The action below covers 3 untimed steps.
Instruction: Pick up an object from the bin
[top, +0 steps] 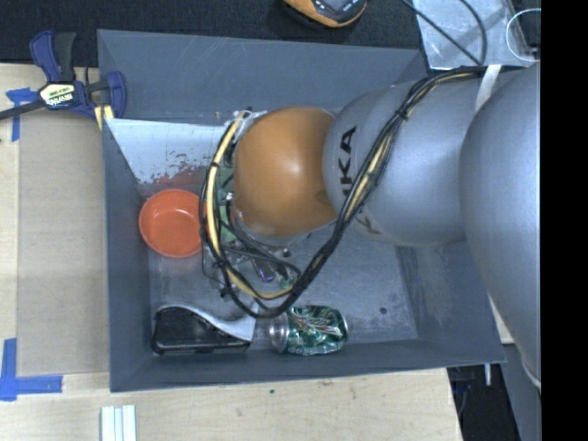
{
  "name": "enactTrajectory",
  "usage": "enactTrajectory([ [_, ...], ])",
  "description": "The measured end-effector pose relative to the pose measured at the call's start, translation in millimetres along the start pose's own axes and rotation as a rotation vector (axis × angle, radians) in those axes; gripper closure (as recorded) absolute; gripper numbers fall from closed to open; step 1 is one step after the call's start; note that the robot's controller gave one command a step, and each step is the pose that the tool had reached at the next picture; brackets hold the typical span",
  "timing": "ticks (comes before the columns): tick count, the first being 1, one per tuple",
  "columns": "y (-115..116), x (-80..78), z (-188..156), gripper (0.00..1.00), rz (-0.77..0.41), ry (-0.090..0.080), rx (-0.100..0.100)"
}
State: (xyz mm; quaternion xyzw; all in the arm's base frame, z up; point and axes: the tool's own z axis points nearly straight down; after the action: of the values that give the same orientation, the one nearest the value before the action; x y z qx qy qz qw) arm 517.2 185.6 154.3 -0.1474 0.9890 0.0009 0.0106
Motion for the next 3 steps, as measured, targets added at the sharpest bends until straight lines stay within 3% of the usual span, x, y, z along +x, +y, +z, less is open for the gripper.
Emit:
enactTrajectory([
  [1, -43, -49.4, 54, 1.0, -0.06, -0.001, 0.001],
  [2, -93, 16.8, 85, 1.0, -0.138, 0.001, 0.001],
  [3, -49, -9.2, 16, 1.0, -0.113, -0.013, 0.0],
])
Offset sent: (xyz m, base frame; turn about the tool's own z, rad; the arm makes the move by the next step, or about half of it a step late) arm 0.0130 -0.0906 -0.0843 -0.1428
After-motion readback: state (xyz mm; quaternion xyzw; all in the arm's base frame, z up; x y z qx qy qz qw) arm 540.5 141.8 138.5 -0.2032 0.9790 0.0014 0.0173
